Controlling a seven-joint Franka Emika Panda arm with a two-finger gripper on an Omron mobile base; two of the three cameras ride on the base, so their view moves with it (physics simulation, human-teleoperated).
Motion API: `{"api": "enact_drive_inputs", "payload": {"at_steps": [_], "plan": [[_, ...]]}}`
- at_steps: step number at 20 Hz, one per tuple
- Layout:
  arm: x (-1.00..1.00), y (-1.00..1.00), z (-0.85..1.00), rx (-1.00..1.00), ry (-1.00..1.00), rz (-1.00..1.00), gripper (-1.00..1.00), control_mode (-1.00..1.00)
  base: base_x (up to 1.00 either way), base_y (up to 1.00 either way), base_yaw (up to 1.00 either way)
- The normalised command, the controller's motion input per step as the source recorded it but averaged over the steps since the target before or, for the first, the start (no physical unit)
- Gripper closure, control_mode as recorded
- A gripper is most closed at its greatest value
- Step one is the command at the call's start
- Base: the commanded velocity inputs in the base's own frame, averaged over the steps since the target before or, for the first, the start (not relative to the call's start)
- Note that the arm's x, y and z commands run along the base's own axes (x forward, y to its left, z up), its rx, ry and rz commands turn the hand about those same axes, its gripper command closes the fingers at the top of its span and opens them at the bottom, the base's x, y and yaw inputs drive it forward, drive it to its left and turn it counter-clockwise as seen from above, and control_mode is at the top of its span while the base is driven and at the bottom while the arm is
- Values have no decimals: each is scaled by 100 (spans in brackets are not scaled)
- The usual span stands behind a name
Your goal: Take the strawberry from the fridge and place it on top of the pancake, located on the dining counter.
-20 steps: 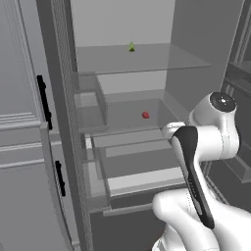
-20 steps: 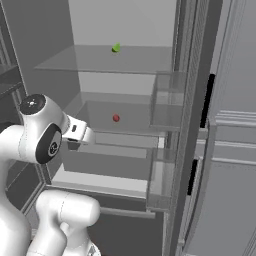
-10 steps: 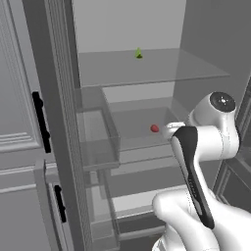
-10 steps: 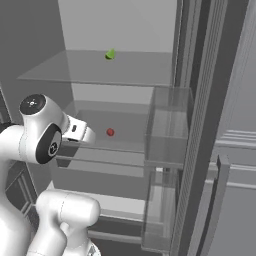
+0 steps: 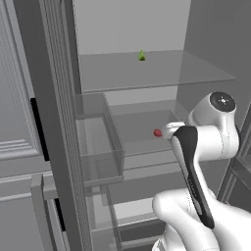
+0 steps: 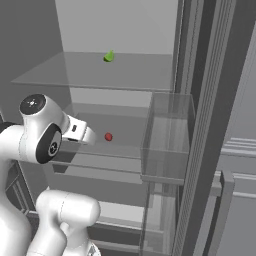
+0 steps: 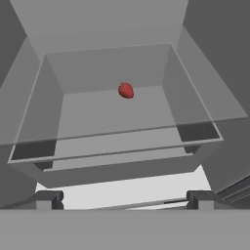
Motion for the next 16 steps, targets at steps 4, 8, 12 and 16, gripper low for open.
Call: {"api": "enact_drive_inputs", "payload": {"at_steps": [4,8,12,16], "plan": [[0,0,0,0,0,0,-100,100,14,0,0],[4,-1,0,0,0,0,-100,-100,2,0,0],[1,-6,0,0,-5,4,-100,-100,0,0,0],[47,0,0,0,-1,6,-100,-100,0,0,0]]}}
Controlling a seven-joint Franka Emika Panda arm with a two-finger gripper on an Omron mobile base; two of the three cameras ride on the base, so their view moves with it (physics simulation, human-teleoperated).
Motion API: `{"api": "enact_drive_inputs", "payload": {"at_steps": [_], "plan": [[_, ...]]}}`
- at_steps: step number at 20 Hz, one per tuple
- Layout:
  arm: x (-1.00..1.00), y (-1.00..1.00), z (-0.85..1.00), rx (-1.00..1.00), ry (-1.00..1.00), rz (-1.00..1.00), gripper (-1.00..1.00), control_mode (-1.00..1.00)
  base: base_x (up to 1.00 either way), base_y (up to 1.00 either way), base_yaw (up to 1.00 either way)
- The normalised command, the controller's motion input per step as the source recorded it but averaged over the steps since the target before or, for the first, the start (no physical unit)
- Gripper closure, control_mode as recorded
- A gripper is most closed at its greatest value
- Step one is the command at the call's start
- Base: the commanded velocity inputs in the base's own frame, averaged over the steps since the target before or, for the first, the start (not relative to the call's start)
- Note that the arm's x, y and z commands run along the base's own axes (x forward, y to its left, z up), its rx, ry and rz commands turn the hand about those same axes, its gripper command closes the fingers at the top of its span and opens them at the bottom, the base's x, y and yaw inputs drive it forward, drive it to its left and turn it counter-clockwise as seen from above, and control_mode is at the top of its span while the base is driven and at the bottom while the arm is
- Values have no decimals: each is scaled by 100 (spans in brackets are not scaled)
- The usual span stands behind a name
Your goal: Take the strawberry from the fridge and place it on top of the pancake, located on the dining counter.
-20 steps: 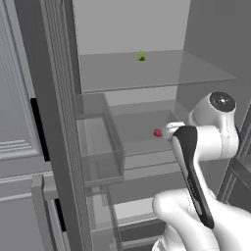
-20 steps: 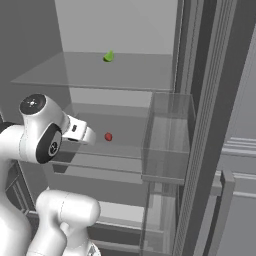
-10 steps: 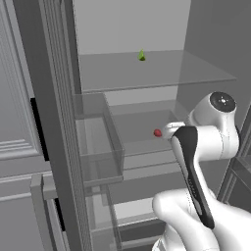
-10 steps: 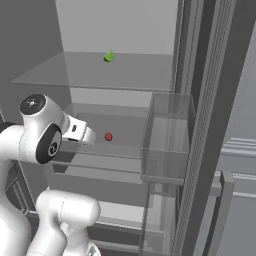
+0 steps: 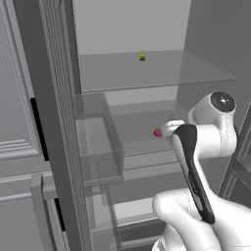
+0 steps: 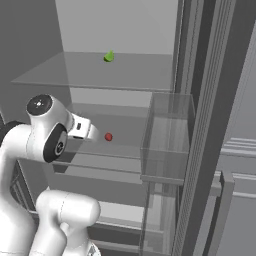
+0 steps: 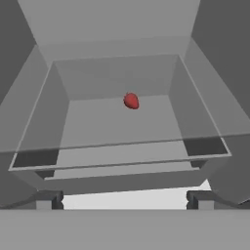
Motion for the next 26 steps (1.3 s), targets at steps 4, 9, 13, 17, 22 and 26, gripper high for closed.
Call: {"api": "enact_drive_inputs", "payload": {"at_steps": [4,9,13,17,22,26], "plan": [[79,0,-4,0,4,8,-100,-100,0,0,0],[85,-21,-58,-7,12,2,-100,-100,0,0,0],[63,-13,-94,-16,8,0,-100,-100,0,0,0],[36,3,-33,0,5,0,-100,-100,0,0,0],[58,-8,-24,3,8,0,-100,-100,0,0,0],[66,0,0,1,2,0,-100,-100,0,0,0]]}}
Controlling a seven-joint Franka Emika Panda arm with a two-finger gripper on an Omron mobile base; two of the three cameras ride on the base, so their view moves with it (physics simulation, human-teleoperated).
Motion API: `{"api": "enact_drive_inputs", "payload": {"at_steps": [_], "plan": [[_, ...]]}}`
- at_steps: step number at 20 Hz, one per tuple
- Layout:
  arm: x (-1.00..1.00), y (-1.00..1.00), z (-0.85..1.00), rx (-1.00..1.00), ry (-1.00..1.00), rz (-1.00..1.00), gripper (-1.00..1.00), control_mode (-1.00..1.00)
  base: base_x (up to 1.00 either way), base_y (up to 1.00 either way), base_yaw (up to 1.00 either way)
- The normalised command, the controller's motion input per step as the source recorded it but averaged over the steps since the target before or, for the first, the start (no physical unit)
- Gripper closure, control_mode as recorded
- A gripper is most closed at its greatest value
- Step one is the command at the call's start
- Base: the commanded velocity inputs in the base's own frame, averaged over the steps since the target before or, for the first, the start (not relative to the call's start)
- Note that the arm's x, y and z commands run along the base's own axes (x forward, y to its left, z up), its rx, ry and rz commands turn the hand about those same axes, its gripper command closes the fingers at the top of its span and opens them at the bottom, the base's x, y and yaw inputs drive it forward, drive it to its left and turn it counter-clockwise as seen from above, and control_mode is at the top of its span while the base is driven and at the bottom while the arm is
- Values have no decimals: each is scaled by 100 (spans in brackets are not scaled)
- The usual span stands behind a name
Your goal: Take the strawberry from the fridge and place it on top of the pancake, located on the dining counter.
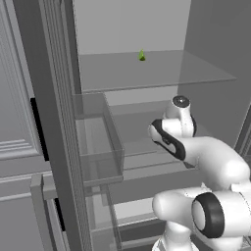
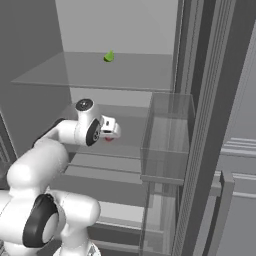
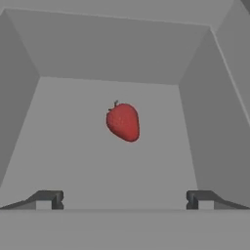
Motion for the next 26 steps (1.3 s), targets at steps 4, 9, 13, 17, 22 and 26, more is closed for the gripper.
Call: {"api": "enact_drive_inputs", "payload": {"at_steps": [4,9,13,17,22,26], "plan": [[60,0,2,7,4,0,-100,-100,0,0,0],[52,-5,-5,1,5,0,-100,-100,0,0,0],[54,0,-27,0,1,0,-100,-100,0,0,0],[35,0,-31,0,4,0,-100,-100,0,0,0],[-23,0,-11,0,3,0,-100,-100,0,0,0],[-36,0,0,0,0,0,-100,-100,0,0,0]]}}
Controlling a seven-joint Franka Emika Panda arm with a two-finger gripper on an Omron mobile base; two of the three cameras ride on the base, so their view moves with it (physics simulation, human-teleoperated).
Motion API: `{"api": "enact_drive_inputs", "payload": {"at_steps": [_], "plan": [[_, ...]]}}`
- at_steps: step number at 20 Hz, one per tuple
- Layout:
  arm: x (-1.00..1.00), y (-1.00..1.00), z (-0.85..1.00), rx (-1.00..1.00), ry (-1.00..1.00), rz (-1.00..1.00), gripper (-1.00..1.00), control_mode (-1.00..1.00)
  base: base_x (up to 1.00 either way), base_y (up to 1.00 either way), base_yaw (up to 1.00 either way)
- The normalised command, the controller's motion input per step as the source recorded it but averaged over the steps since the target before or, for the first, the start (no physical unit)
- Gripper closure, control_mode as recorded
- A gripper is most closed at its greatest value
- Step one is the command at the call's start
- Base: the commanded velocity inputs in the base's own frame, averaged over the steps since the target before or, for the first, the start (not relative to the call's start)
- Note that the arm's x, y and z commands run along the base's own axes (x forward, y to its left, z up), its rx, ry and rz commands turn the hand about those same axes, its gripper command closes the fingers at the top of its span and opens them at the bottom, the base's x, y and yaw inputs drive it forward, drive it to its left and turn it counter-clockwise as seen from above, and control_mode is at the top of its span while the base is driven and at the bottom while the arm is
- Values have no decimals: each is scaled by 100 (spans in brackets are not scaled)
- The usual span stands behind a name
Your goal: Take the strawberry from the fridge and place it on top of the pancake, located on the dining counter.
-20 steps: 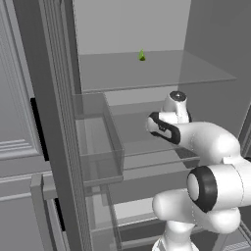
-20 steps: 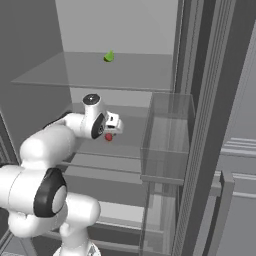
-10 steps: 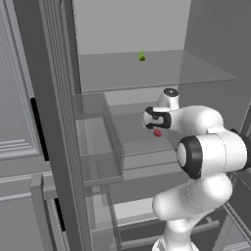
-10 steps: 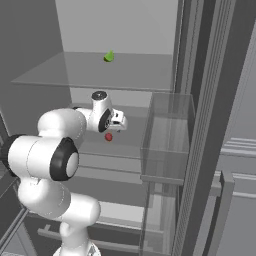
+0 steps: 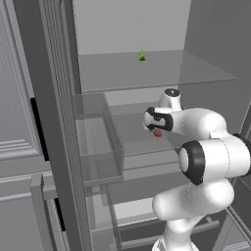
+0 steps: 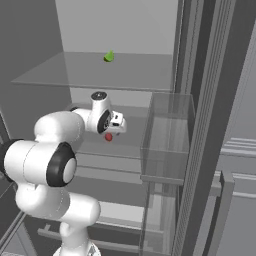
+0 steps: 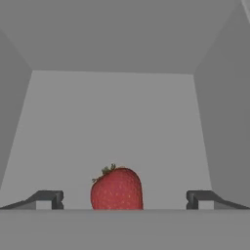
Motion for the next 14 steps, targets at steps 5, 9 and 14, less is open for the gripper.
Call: {"api": "enact_drive_inputs", "payload": {"at_steps": [5,9,14], "plan": [[-3,2,-4,0,0,0,-100,-100,0,0,0],[1,0,-3,0,0,0,-100,-100,0,0,0],[2,6,-21,0,2,0,-100,-100,0,0,0]]}}
